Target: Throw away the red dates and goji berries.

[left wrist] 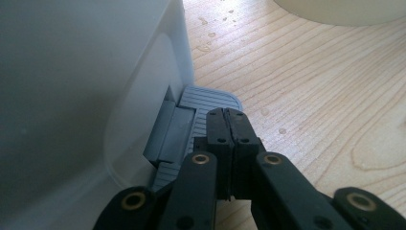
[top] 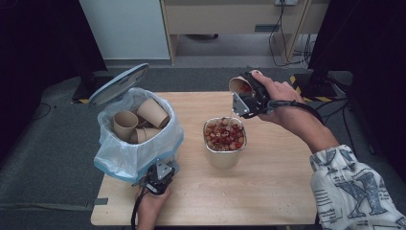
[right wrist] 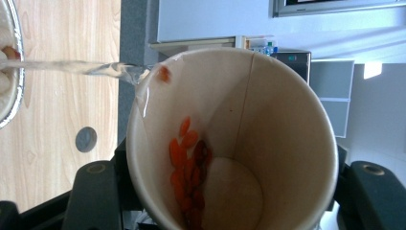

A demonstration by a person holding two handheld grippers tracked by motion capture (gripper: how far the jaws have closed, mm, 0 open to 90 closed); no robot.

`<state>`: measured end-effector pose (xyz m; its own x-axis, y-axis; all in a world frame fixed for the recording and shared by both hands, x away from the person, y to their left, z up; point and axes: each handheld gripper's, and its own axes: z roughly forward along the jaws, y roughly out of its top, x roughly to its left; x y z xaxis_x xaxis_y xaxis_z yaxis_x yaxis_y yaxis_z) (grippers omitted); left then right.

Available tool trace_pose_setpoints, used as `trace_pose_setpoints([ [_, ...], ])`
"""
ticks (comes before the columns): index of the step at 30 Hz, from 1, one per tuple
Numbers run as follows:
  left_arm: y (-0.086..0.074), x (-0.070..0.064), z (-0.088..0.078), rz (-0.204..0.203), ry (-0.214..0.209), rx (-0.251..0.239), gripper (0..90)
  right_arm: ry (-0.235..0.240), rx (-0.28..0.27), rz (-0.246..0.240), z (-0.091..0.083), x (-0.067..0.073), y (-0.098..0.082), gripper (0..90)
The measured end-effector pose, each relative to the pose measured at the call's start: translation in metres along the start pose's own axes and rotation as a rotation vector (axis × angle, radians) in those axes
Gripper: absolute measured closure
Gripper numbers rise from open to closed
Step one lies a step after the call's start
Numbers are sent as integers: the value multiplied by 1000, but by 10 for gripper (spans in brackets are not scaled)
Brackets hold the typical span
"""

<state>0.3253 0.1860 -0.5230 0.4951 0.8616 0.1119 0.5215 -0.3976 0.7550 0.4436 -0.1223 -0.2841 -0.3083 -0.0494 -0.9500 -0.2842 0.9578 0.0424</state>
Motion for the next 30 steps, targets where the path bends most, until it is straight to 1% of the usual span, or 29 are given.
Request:
trace_pose_setpoints([
  [2, 0, 0, 0, -1, -1, -1, 884, -10, 6, -23, -1, 0, 1, 354],
  [5, 0, 0, 0, 0, 0, 0, 884, -26, 26, -86, -2, 0, 3, 355],
  [8, 0, 0, 0, 0, 0, 0, 884, -33, 37, -124, -2, 2, 5, 356],
  [11, 0, 0, 0, 0, -1, 0, 884, -35, 40, -136, -2, 2, 6, 356],
  [12, 0, 0, 0, -1, -1, 0, 884, -45, 50, -166, -1, 4, 7, 356],
  [15, 0, 0, 0, 0, -1, 0, 884, -51, 64, -206, -1, 5, 8, 356],
  [20, 0, 0, 0, -1, -1, -1, 884, -64, 66, -212, -2, 3, 8, 356],
  [23, 0, 0, 0, 0, -2, -1, 884, -71, 66, -230, -3, 3, 9, 356],
  [26, 0, 0, 0, 0, -2, -1, 884, -73, 64, -232, -3, 3, 10, 356],
  [30, 0, 0, 0, 0, -2, -1, 884, -74, 69, -246, -4, 4, 11, 356],
])
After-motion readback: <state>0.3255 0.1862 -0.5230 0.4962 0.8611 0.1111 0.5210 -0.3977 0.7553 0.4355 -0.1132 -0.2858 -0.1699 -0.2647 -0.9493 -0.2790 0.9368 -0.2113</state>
